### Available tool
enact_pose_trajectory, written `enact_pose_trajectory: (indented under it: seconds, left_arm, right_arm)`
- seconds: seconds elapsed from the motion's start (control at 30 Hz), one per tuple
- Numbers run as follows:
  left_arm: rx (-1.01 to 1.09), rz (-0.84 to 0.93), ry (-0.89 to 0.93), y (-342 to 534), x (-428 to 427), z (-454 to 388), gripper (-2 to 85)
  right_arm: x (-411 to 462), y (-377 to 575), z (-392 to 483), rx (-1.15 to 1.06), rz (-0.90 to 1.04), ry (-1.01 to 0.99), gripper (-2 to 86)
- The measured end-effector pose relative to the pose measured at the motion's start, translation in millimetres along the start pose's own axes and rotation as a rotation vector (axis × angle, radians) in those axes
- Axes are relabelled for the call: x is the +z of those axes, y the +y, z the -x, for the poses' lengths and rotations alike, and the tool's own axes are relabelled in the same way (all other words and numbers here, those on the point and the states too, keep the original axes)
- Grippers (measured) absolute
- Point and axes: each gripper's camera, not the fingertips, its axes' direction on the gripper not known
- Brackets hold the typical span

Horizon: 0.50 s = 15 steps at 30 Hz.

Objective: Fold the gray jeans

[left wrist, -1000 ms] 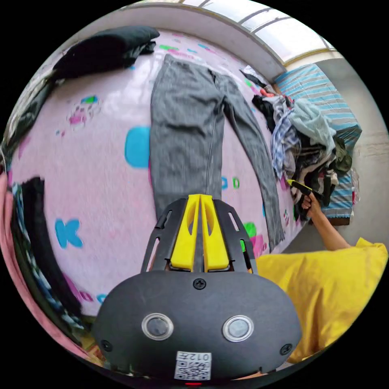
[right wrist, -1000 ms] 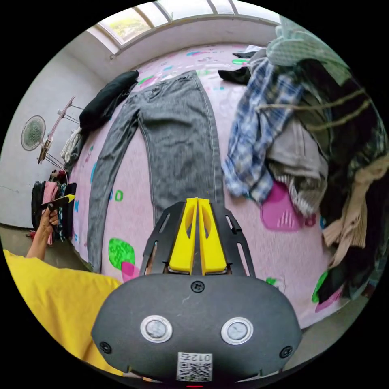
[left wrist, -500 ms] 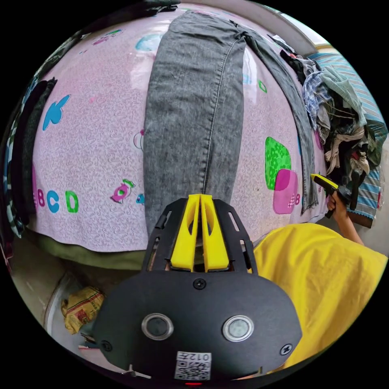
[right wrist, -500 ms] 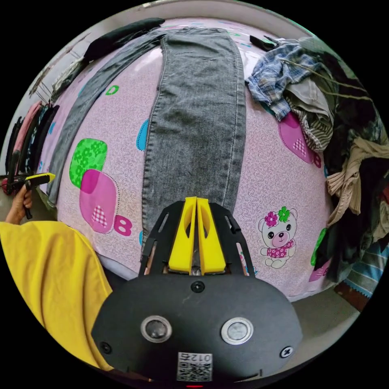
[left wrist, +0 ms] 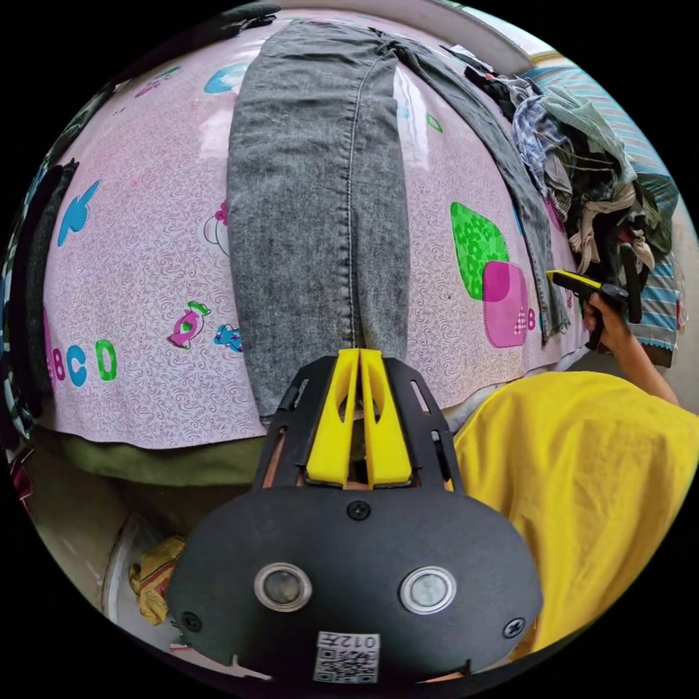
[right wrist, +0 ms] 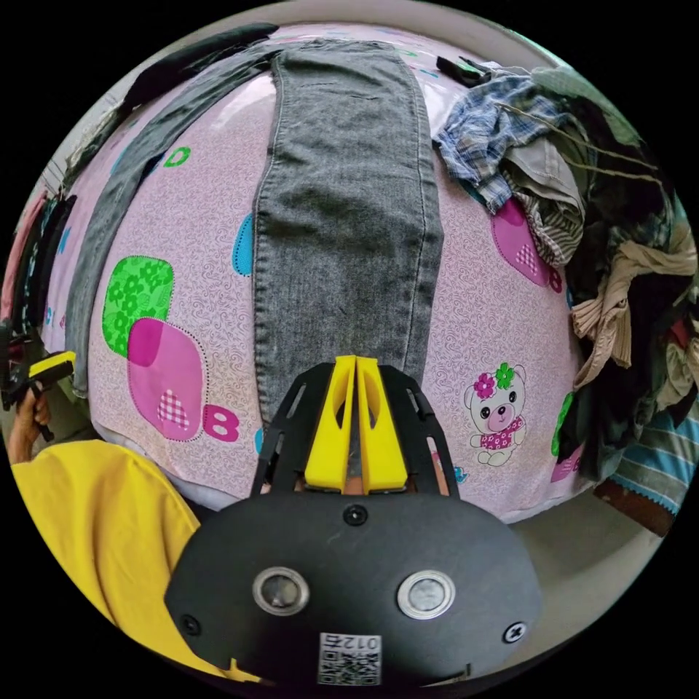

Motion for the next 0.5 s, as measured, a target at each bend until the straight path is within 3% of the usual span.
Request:
enact_pose_trajectory:
  seconds: [0.2,0.37,0.5]
  left_arm:
    - [0.095,0.198,0.039,-2.1,23.2,19.9,0.4]
    - [-0.033,-0.049,0.034,-9.4,-0.1,49.1,0.3]
    - [-0.039,-0.017,0.026,-39.0,23.9,53.5,0.4]
  right_arm:
    - [-1.3,3.6,-37.5,0.083,0.024,-0.146,0.3]
    - [0.0,12.7,-64.6,0.199,0.061,-0.269,0.2]
    - [-0.7,24.0,-78.8,0.249,0.055,-0.301,0.1]
